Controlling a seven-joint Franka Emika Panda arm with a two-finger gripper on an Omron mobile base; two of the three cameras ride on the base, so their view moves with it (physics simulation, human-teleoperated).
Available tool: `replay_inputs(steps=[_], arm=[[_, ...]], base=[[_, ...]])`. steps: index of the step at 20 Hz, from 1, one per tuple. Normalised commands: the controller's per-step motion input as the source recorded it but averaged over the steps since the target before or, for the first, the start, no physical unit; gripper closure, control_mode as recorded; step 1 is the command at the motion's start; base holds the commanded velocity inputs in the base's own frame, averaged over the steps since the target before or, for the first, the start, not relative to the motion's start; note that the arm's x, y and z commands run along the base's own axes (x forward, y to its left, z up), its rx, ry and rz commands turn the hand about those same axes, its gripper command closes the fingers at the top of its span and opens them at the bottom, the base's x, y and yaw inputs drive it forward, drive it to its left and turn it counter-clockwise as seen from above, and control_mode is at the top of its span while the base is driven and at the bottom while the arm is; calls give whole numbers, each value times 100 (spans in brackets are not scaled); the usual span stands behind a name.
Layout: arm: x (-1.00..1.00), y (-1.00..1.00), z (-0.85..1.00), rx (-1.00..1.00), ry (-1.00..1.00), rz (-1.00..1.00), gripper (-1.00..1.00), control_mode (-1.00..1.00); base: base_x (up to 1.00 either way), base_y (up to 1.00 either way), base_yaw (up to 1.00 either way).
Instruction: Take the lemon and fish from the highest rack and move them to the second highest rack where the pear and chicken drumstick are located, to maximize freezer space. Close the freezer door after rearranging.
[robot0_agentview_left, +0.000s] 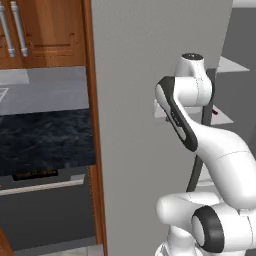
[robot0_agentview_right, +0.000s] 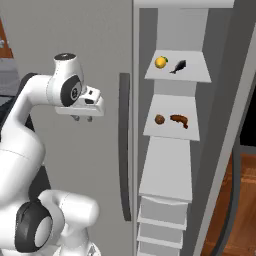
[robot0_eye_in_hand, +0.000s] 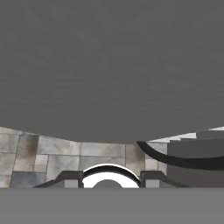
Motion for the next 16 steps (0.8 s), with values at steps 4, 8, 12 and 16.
replay_inputs(steps=[4, 8, 12, 16], arm=[[-5, 0, 0, 0, -2, 0, -100, 100], [0, 0, 0, 0, 0, 0, -100, 100], [0, 0, 0, 0, 0, 0, -100, 100], [0, 0, 0, 0, 0, 0, -100, 100]], base=[[-17, -3, -6], [-59, -17, -40], [-50, -19, -46], [-8, -18, -43]])
